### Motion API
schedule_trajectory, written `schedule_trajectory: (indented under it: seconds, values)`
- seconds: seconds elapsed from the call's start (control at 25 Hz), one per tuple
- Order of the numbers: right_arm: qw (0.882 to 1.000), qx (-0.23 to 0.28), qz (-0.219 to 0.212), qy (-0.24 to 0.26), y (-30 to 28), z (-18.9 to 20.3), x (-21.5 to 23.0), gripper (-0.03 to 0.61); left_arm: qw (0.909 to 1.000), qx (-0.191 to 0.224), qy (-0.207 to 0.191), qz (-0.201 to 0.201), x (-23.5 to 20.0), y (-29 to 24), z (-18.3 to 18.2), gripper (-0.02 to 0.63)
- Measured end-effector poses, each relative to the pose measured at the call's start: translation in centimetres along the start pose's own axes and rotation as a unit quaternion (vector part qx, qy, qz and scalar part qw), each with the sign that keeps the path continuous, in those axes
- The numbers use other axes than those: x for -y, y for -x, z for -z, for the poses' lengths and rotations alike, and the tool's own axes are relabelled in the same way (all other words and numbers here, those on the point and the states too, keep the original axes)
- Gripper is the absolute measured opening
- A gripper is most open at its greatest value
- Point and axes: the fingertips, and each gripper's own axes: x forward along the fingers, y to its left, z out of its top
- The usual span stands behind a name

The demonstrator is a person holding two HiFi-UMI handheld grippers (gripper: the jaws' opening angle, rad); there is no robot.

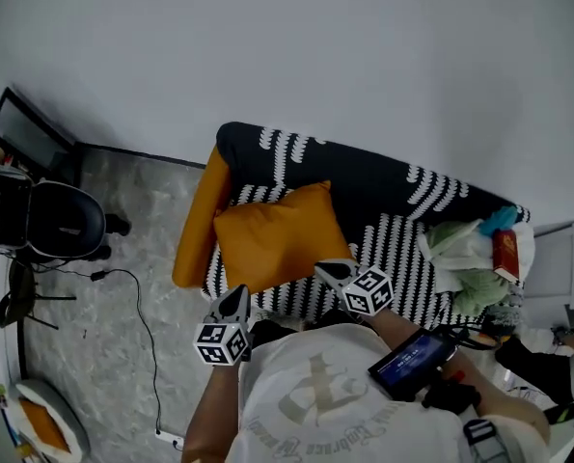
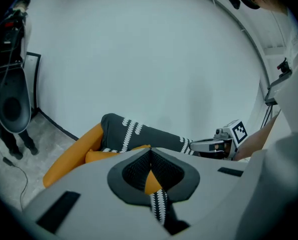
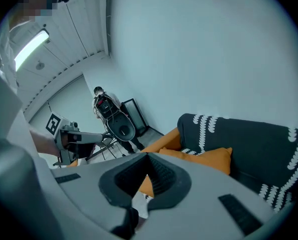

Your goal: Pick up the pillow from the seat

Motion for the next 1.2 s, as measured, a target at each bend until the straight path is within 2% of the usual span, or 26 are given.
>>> schedule_trajectory:
  seconds: [0.2,0.36,0.6,0.88,1.2]
  values:
    - [0.999,0.012,0.034,-0.03,-0.6,-0.8,1.5,0.012,0.9988,-0.03,-0.023,0.031,-1.6,-1.7,-1.2,0.009]
    - [0.994,0.029,0.073,-0.076,-0.6,-0.5,2.8,0.012,0.9964,-0.052,-0.04,0.053,-3.2,-3.1,-2.2,0.009]
    - [0.988,0.022,0.108,-0.107,0.2,2.1,5.4,0.012,0.9898,-0.094,-0.077,0.074,-3.4,-5.0,-0.2,0.009]
    - [0.979,-0.006,0.13,-0.158,1.3,7.0,7.3,0.012,0.9866,-0.137,-0.047,0.075,-3.8,-6.0,3.3,0.009]
    - [0.977,-0.029,0.137,-0.159,0.5,9.4,9.7,0.012,0.9844,-0.158,-0.04,0.066,-4.1,-6.9,6.2,0.009]
